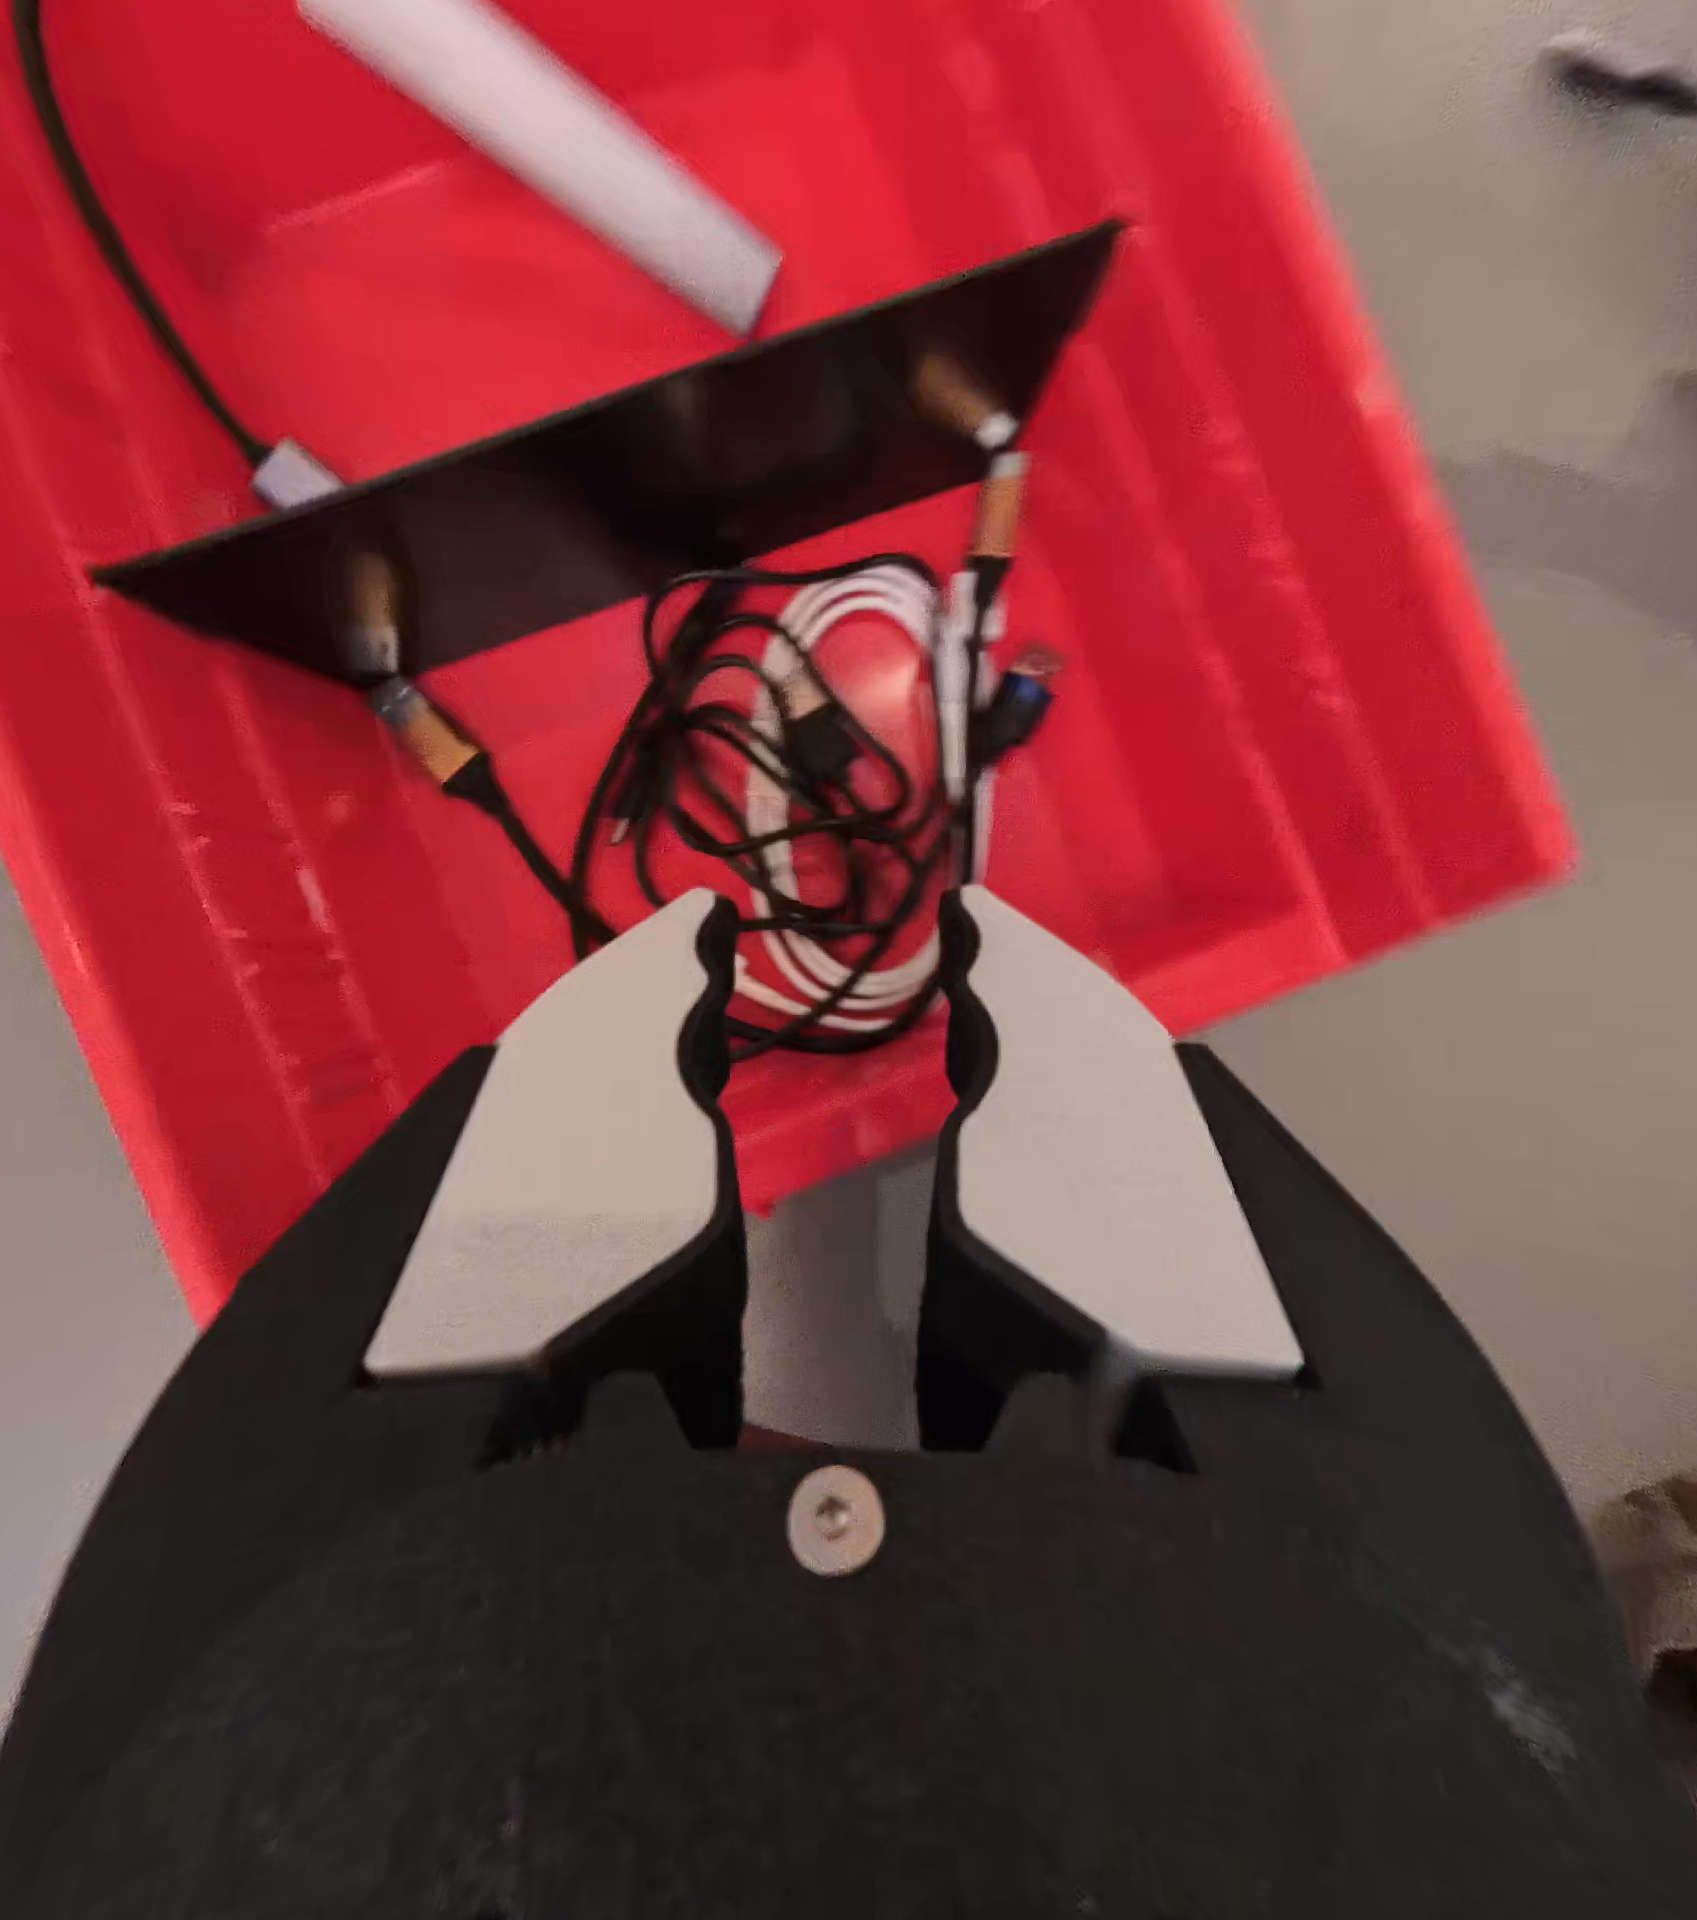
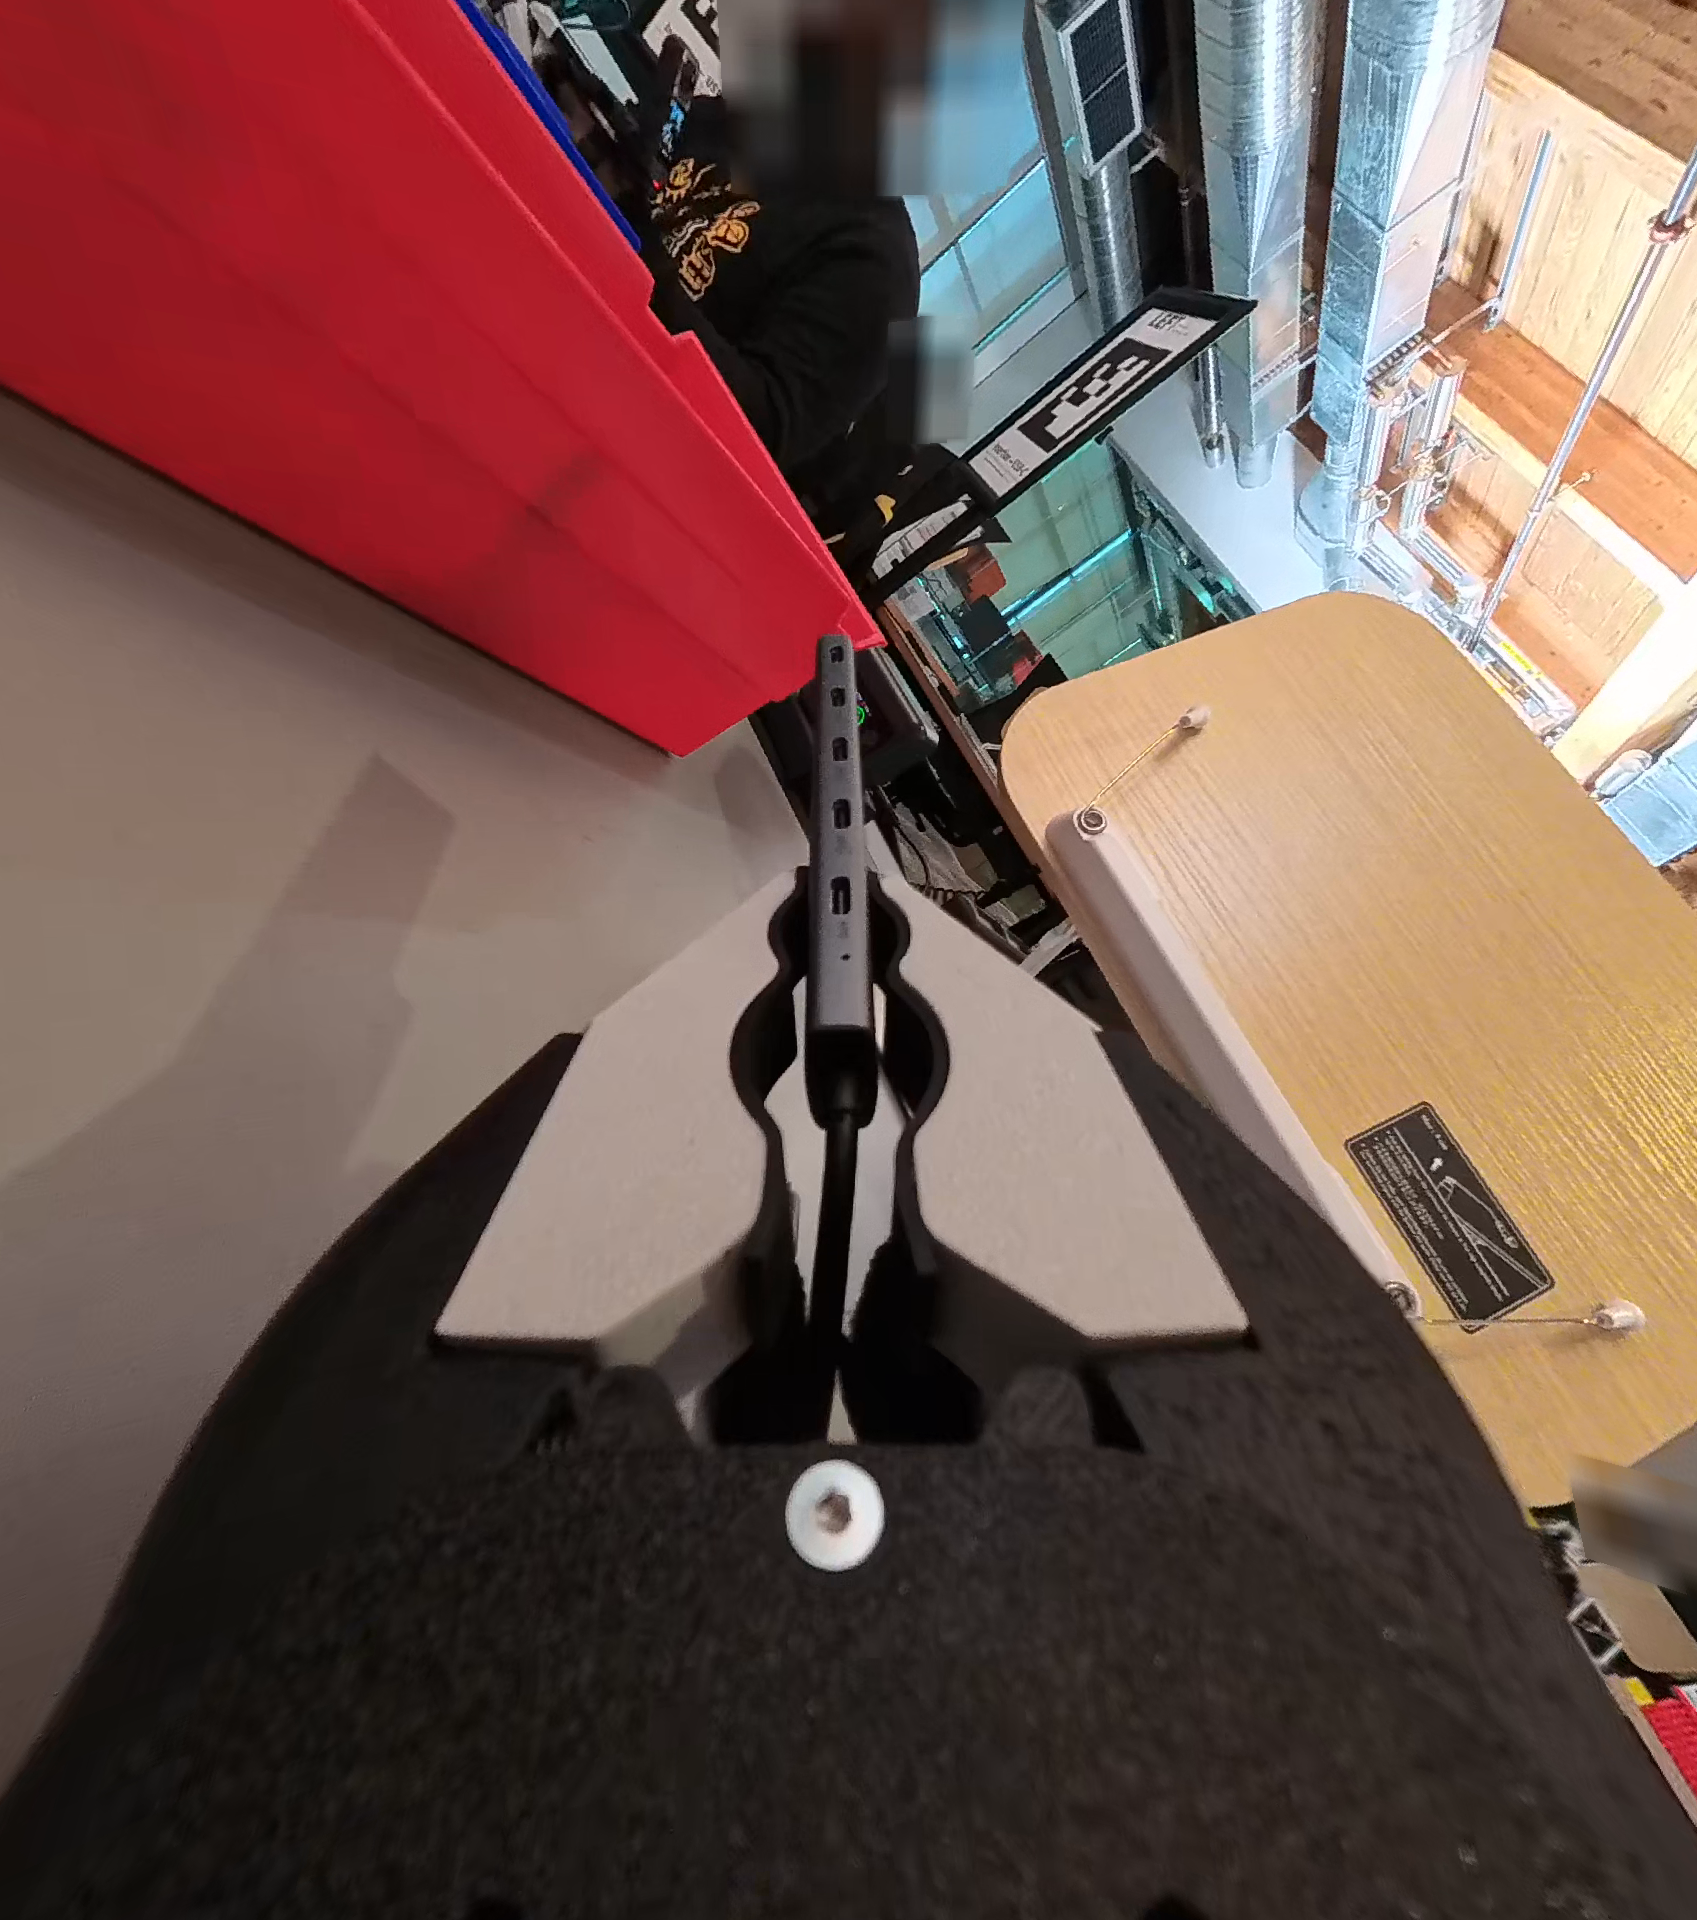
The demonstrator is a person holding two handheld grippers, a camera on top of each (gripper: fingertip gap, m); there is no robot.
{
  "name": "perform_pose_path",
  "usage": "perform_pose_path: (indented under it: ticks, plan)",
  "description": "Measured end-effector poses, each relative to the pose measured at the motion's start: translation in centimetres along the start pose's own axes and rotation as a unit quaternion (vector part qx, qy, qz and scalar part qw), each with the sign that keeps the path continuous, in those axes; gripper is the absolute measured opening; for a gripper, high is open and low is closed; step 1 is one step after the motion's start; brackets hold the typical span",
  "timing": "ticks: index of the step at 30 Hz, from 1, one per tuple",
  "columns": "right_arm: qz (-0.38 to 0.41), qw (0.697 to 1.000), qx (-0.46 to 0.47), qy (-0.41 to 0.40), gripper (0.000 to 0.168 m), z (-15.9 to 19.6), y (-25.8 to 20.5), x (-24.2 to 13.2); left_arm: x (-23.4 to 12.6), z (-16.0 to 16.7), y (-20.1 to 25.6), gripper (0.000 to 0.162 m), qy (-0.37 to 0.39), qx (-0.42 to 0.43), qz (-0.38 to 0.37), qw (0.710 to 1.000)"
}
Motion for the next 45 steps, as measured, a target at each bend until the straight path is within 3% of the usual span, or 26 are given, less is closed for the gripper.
perform_pose_path:
  ticks: [6, 11, 13, 17, 21, 23, 26, 29, 32, 36, 37, 39, 42, 45]
  plan:
    - [0.0, 1.0, 0.015, 0.002, 0.008, 0.0, 0.2, -0.1, 5.2, 0.9, -2.1, 0.049, -0.109, -0.109, 0.005, 0.988]
    - [-0.003, 1.0, 0.021, 0.005, 0.008, 0.0, 0.1, -0.2, 6.2, 0.9, -3.2, 0.004, -0.1, -0.119, -0.016, 0.988]
    - [-0.001, 1.0, 0.021, 0.005, 0.007, 0.0, 0.2, -0.2, 5.9, 0.9, -3.2, 0.004, -0.094, -0.109, -0.004, 0.99]
    - [0.004, 1.0, 0.028, 0.005, 0.008, 0.0, 0.4, -0.2, 3.8, -0.5, -2.5, 0.002, -0.046, -0.053, 0.012, 0.997]
    - [0.014, 0.999, 0.035, 0.003, 0.008, 0.2, 0.8, -0.3, -1.7, -4.6, -1.3, 0.002, 0.056, 0.039, -0.02, 0.997]
    - [0.019, 0.999, 0.038, 0.004, 0.008, 0.2, 1.1, -0.3, -5.1, -6.9, 0.8, 0.002, 0.12, 0.08, 0.006, 0.989]
    - [0.029, 0.999, 0.046, 0.004, 0.007, 0.3, 1.4, -0.4, -9.4, -8.5, 6.8, 0.003, 0.17, 0.152, 0.136, 0.964]
    - [0.043, 0.997, 0.063, 0.004, 0.008, 0.5, 2.0, -0.4, -10.1, -6.3, 13.6, 0.002, 0.151, 0.235, 0.279, 0.919]
    - [0.053, 0.995, 0.08, 0.002, 0.008, 0.7, 2.5, -0.6, -6.3, -1.2, 18.4, 0.003, 0.067, 0.343, 0.351, 0.869]
    - [0.054, 0.995, 0.084, 0.001, 0.008, 0.8, 2.6, -0.8, -0.5, 3.9, 19.1, 0.003, -0.068, 0.44, 0.361, 0.82]
    - [0.053, 0.995, 0.082, 0.001, 0.008, 0.7, 2.5, -0.8, 0.3, 4.0, 18.7, 0.007, -0.078, 0.451, 0.341, 0.821]
    - [0.052, 0.996, 0.079, 0.0, 0.008, 0.7, 2.5, -0.9, 1.0, 3.2, 18.1, 0.035, -0.072, 0.446, 0.29, 0.844]
    - [0.049, 0.996, 0.08, -0.001, 0.008, 0.7, 2.4, -0.9, -0.4, 1.3, 17.3, 0.029, -0.019, 0.379, 0.231, 0.896]
    - [0.045, 0.996, 0.08, -0.001, 0.008, 0.7, 2.3, -0.8, -1.7, 1.4, 17.4, 0.026, 0.024, 0.259, 0.172, 0.95]
Point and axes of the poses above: each gripper's, where its closed fingertips meet, x out along the fingers, z out of its underside, y = z × x across the jaws, the point moved 5 cm from there along -x, back along the fingers, and after that the axes turned 12 degrees about y, right-handed, at the moved point
